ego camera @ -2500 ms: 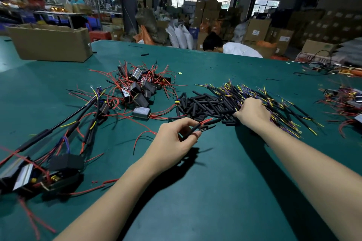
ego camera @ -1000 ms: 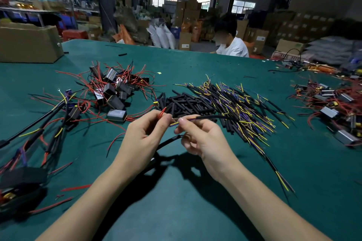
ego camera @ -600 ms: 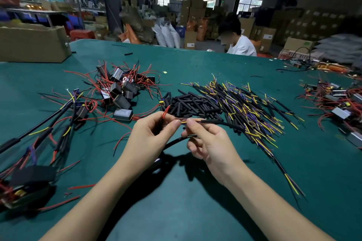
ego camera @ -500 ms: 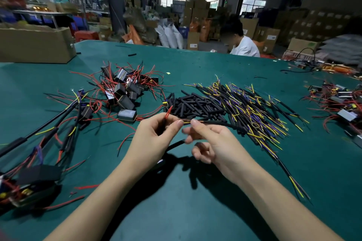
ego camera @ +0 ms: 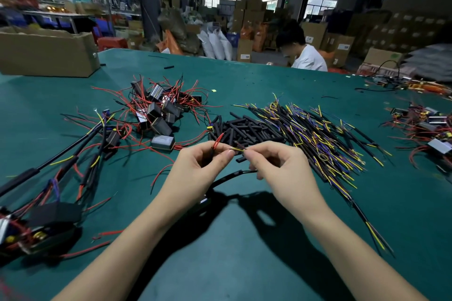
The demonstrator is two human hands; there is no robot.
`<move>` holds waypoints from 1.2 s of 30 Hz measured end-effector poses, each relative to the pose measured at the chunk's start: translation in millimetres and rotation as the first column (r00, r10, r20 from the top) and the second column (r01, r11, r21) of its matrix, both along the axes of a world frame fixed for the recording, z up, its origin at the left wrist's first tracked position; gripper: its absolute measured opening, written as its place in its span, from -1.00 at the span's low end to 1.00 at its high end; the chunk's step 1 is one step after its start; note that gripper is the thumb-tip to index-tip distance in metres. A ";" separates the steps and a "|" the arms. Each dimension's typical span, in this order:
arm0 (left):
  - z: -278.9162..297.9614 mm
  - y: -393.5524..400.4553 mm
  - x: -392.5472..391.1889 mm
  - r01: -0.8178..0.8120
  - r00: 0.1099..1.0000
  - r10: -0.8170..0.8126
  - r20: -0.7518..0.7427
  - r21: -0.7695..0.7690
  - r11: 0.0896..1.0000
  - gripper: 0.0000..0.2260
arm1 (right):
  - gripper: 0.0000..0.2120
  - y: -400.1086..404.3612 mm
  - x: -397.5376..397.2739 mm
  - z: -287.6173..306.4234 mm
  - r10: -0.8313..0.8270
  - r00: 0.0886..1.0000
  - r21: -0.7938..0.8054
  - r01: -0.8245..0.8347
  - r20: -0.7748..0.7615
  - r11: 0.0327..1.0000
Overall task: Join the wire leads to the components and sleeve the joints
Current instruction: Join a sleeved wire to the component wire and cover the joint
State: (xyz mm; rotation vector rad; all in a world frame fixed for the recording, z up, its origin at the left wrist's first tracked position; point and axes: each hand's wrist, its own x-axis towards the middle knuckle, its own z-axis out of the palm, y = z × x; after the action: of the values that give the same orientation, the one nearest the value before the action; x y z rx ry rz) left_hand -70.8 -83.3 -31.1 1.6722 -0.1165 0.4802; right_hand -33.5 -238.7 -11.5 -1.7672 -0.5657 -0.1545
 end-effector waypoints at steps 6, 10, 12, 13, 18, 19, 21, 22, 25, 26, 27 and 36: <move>4.5 -1.9 -2.7 -0.006 1.000 0.006 0.002 -0.027 1.000 -0.94 | -0.82 -1.3 0.2 1.3 0.064 0.987 0.057 -0.056 -0.148 0.997; 3.0 -0.9 -1.8 -0.052 0.999 0.052 0.008 -0.057 0.997 -0.88 | -0.84 -0.6 0.3 1.2 0.095 0.980 0.065 -0.085 -0.177 0.994; 1.8 -0.1 -0.7 -0.065 0.998 0.065 -0.004 -0.059 0.996 -0.86 | -0.86 -0.5 -0.6 2.2 0.101 0.971 0.100 -0.081 -0.218 0.992; 1.4 0.0 -0.1 -0.067 0.998 0.066 -0.010 -0.058 0.996 -0.85 | -0.87 -0.9 -0.6 3.1 0.098 0.964 0.125 -0.069 -0.248 0.990; -0.1 0.0 1.6 -0.057 0.998 0.055 -0.020 -0.058 0.997 -0.85 | -0.90 -3.3 3.8 2.3 0.071 0.937 0.131 -0.027 -0.343 0.991; -0.2 -0.1 1.9 -0.058 0.998 0.057 -0.022 -0.058 0.997 -0.85 | -0.90 -3.7 4.2 2.1 0.078 0.938 0.109 -0.043 -0.337 0.993; -0.7 0.2 3.1 -0.073 0.997 0.070 -0.030 -0.081 0.994 -0.87 | -0.91 -5.1 4.3 4.1 0.118 0.944 0.031 -0.114 -0.308 0.993; -0.7 0.7 3.5 -0.088 0.996 0.084 -0.036 -0.112 0.990 -0.88 | -0.92 -6.6 4.3 5.3 0.127 0.954 -0.038 -0.143 -0.272 0.989; 0.4 2.6 3.0 -0.118 0.993 0.111 -0.047 -0.180 0.977 -0.86 | -0.95 -13.9 9.8 7.2 -0.004 1.000 -0.317 0.005 0.001 0.948; 1.1 2.5 2.2 -0.113 0.993 0.106 -0.048 -0.178 0.977 -0.87 | -0.96 -16.2 11.5 9.5 -0.069 0.995 -0.312 0.087 0.069 0.946; 2.1 2.1 1.1 -0.105 0.994 0.098 -0.049 -0.173 0.979 -0.88 | -0.97 -18.8 13.1 12.8 -0.118 0.990 -0.225 0.132 0.074 0.965; 7.2 -1.6 -7.0 0.023 0.995 -0.033 -0.090 -0.109 0.994 -0.67 | -0.86 -24.1 16.9 23.0 0.144 0.913 0.590 0.120 -0.381 0.799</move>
State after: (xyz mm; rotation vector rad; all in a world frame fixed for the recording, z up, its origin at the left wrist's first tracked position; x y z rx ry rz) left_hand -77.8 -84.9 -24.0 1.5814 -0.0457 0.3814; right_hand -16.6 -262.8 11.5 -1.1128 -0.1795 0.0490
